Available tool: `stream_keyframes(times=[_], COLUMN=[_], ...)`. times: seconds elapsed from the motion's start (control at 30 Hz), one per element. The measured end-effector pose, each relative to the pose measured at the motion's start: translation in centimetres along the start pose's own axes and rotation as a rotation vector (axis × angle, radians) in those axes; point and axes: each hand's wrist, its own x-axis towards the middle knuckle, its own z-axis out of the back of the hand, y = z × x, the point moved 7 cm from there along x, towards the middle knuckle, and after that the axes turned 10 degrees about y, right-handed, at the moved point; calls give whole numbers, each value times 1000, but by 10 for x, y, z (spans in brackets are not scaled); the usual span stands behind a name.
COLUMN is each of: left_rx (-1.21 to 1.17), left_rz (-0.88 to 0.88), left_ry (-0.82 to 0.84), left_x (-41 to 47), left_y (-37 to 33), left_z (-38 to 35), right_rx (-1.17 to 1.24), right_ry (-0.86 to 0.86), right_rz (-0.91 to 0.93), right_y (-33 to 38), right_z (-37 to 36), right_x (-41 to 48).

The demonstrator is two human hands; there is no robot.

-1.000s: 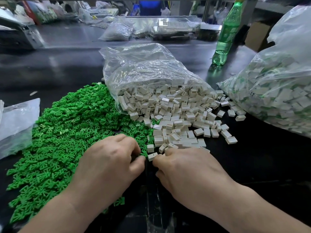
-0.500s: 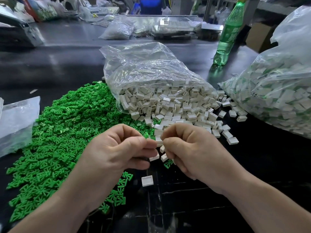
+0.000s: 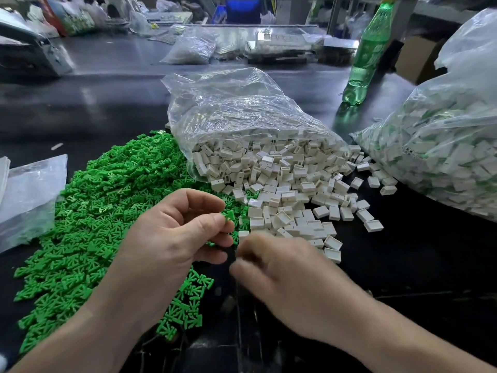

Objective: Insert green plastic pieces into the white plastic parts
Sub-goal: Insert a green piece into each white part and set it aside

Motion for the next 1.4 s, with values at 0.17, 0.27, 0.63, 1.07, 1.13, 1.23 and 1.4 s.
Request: stream_keyframes(times=[0.17,0.27,0.63,1.07,1.13,1.23,1.4], left_rx=[18,16,73,292,305,332,309], left_rz=[-35,-44,-92,-170,-177,-171,-140], left_ry=[27,24,58,15,21,37,93], left_x=[-2,-2,-6,-12,-13,-13,-13], left_y=[-4,-3,-6,-13,-13,-14,-14], left_z=[-2,-4,-11,-10,-10,-11,-12], right_rx=[1036,1196,1453,1032,902,768,763], right_ry=[21,38,164,24,-3,-29,-44], right_rz=[-52,-7,-34,-37,-52,-44,-9], right_y=[-15,-10,-15,-19,-20,-18,-13], right_z=[10,9,4,9,12,16,20], right_x=[3,5,6,5,3,2,1])
